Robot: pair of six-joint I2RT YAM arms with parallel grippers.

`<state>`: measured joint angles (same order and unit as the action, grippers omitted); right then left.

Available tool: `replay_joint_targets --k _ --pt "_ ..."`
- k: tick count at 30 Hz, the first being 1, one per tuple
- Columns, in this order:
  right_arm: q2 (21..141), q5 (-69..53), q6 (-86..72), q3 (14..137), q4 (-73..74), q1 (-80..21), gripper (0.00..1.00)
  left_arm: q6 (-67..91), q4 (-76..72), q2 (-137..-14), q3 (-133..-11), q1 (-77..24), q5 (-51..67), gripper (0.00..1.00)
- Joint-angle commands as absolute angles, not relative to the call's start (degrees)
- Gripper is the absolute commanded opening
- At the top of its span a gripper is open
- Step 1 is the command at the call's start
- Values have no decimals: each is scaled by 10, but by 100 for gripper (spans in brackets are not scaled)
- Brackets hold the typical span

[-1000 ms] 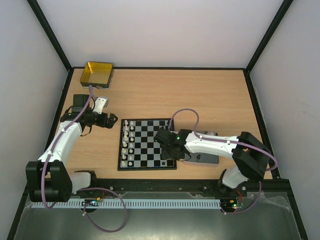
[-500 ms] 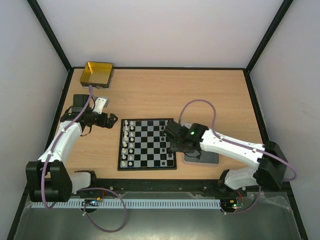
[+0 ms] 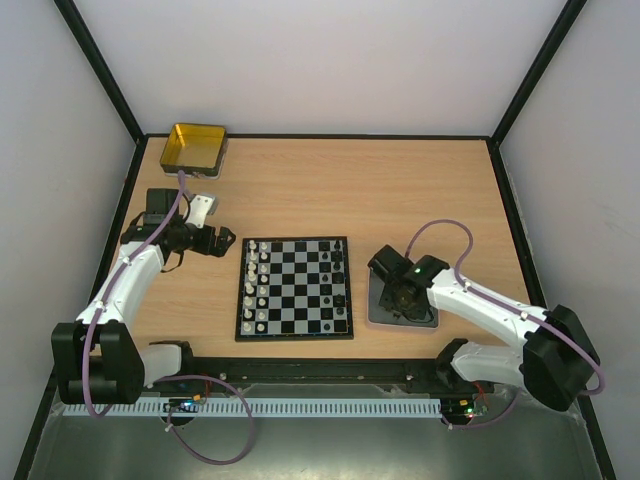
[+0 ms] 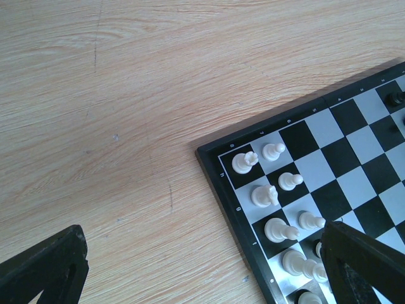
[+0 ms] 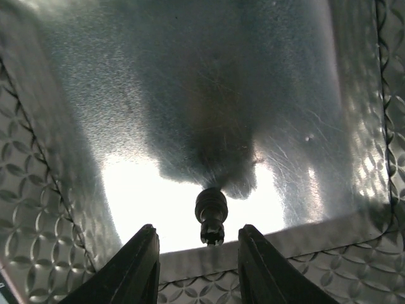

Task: Set up the chess pieces on the board
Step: Pick up the chess piece from the storage box.

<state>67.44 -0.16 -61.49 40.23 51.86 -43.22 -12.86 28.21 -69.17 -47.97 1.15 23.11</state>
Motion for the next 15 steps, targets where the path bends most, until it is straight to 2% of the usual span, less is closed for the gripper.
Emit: replay_joint_targets --k 1,11,15 --pt "666 -7 -604 381 502 -421 33 -133 288 -682 -485 11 239 99" --pt "671 -23 -599 344 466 -413 32 -132 288 -683 -485 11 238 99" --pt "671 -24 -598 345 460 -412 25 -132 288 -684 -485 11 238 99"
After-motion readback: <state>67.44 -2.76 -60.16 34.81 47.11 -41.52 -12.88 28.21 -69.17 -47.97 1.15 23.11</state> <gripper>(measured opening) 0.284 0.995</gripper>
